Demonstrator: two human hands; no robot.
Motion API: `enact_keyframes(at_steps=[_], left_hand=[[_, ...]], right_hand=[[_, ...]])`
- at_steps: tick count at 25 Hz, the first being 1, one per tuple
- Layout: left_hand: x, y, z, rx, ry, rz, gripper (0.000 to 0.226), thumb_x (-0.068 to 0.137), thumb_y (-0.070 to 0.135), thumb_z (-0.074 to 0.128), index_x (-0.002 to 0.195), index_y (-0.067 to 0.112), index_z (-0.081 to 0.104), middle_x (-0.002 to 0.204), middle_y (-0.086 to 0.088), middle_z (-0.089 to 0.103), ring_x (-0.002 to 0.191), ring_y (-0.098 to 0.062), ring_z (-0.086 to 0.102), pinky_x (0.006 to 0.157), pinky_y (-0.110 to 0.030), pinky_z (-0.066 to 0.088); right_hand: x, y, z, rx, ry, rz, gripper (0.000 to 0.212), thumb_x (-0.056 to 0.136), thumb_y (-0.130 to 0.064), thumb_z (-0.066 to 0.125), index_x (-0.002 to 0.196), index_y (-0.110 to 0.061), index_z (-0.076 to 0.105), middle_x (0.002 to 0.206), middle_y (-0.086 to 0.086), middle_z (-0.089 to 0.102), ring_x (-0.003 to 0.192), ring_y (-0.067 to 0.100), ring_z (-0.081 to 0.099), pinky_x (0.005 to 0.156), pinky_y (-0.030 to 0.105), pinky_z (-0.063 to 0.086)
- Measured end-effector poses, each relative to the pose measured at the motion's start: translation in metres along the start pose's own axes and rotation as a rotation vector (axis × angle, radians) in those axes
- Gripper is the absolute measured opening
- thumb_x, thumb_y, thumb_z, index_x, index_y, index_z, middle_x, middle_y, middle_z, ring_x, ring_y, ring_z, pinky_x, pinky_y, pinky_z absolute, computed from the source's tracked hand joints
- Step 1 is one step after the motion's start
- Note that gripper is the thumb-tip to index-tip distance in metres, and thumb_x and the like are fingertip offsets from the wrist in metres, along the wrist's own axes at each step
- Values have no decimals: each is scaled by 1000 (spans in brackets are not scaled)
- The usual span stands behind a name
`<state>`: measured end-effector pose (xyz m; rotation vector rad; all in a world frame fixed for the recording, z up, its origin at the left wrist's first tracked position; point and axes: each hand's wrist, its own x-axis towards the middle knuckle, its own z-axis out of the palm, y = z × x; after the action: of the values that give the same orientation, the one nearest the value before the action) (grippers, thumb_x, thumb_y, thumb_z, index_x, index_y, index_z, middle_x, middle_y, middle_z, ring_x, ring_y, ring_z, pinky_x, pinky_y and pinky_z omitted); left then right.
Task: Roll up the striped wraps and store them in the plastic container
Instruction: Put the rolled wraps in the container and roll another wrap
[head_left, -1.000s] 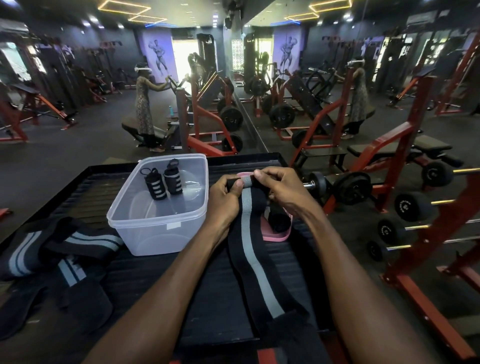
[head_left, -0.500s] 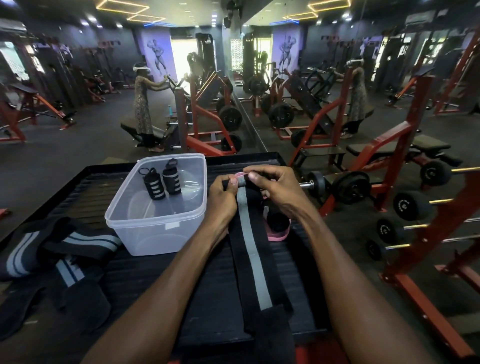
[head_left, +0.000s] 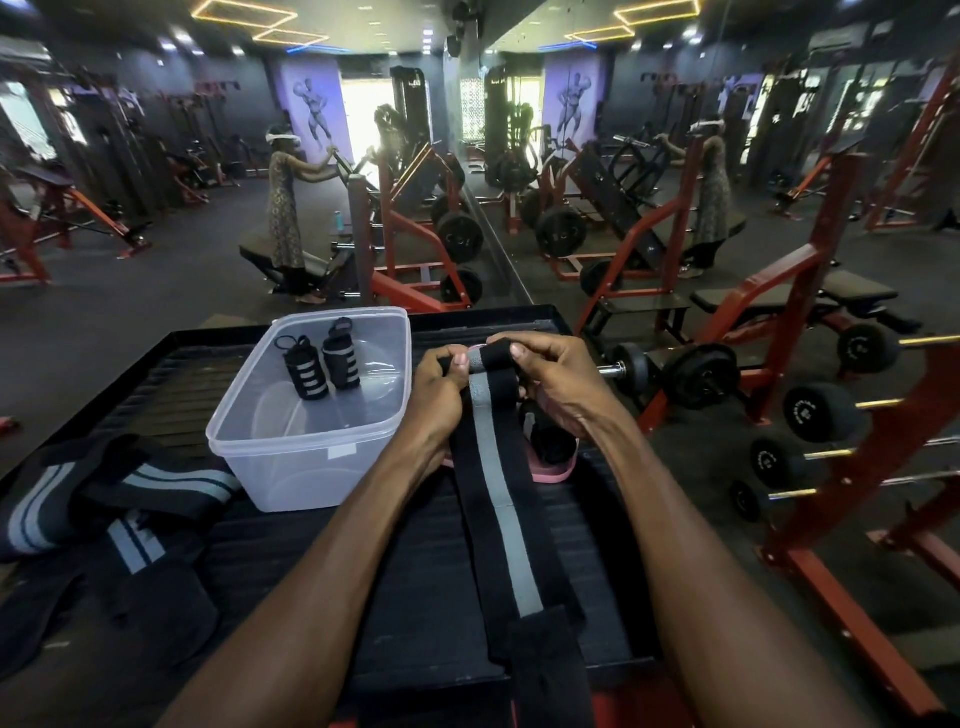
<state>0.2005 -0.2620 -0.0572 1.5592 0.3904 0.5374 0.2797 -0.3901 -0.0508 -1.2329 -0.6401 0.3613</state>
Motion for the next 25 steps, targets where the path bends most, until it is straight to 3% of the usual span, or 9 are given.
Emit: enact_keyframes(at_steps=[4,6,8,11,15,19,21,24,25], left_hand=[[-3,2,4,24,44,60,13,103,16,47,109,17,59,112,-9,66,103,-21,61,100,-40,48],[-7,1,7,66,54,105,14,101,13,50,110,21,58,107,0,64,102,-17,61,97,-34,49],[-10,2,8,94,58,139,17,100,12,54,113,21,59,105,6,64,99,-10,61,92,-25,48],[-8,1,3,28,52,129,21,97,19,62,116,14,62,110,1,68,102,-9,63,92,-22,48],[-7,1,-1,106,89,196,8,96,19,63,101,20,70,99,3,73,96,-11,67,89,-25,51],[-9,1,-1,91,89,269,19,89,5,68,97,23,71,98,7,73,94,-7,69,88,-22,52],[-10,2,0,70,67,285,20,88,4,70,96,22,71,97,9,73,93,-3,69,87,-21,53],[-12,5,2,-7,61,218,7,90,20,71,95,16,73,91,6,75,86,-1,70,81,-21,54],[-11,4,1,-19,63,163,20,91,32,70,95,13,74,88,1,76,85,-6,71,80,-26,56]], right_hand=[[1,-1,2,-27,26,53,26,101,-16,52,96,-9,77,95,18,71,82,32,59,65,31,44],[0,-2,2,-151,57,5,25,99,-21,58,101,-2,74,100,19,73,88,26,68,71,32,51],[-2,-2,-1,-328,85,-121,15,95,-12,63,101,-3,74,99,11,75,90,13,70,78,26,53],[-4,-5,0,-395,124,-198,14,91,-1,65,99,-6,76,93,-4,74,86,-1,68,73,15,50],[-4,-5,0,-379,102,-195,17,88,1,68,97,-10,76,92,-9,73,87,0,68,71,16,50],[-4,-5,-2,-234,45,-82,7,91,-12,70,94,-9,75,85,-5,74,83,5,68,67,23,50],[-5,-6,-2,-310,37,-134,5,91,-7,69,90,-8,74,76,-9,73,72,-1,66,65,16,48],[-5,-8,-1,-323,46,-213,12,87,-1,71,87,-12,75,80,-9,75,80,3,69,74,18,50],[-5,-8,-1,-306,52,-216,14,86,-1,72,87,-14,75,83,-8,75,84,5,69,78,22,52]])
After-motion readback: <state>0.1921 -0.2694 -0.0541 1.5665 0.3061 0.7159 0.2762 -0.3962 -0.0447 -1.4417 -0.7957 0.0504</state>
